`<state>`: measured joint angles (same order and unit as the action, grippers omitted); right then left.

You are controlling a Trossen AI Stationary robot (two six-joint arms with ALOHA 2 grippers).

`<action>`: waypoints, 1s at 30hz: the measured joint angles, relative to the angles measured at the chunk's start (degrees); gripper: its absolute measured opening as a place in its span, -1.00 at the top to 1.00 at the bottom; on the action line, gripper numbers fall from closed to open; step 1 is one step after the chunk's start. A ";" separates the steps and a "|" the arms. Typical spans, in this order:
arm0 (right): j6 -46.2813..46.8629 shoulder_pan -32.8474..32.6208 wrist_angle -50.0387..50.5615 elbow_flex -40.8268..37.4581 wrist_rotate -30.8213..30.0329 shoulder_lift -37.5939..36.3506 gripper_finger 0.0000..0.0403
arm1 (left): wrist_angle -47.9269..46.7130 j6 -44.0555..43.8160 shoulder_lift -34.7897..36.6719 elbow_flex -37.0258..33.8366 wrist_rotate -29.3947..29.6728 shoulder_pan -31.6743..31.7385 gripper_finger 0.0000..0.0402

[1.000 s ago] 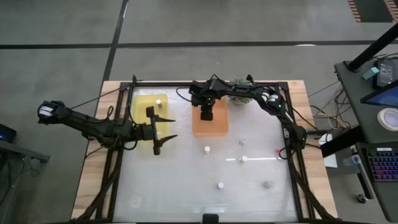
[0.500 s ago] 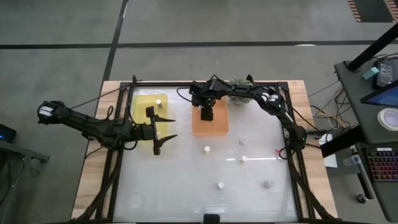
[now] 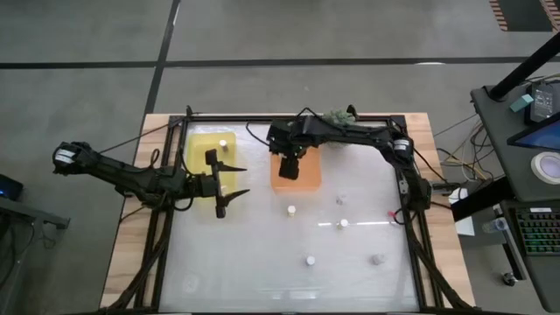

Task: Pick and place medicine bottles into bin by pill shape (circle, oval)
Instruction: Put the blue capsule bottle into the yellow bin

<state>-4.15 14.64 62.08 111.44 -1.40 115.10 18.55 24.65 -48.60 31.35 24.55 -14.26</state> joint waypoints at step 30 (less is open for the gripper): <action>53.95 -28.33 4.23 -13.95 0.02 -14.86 -0.10 | 0.09 -0.23 -0.02 0.07 -0.01 0.00 -0.26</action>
<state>49.80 -13.69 66.32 97.49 -1.38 100.23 18.63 24.43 -48.62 31.42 24.53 -14.26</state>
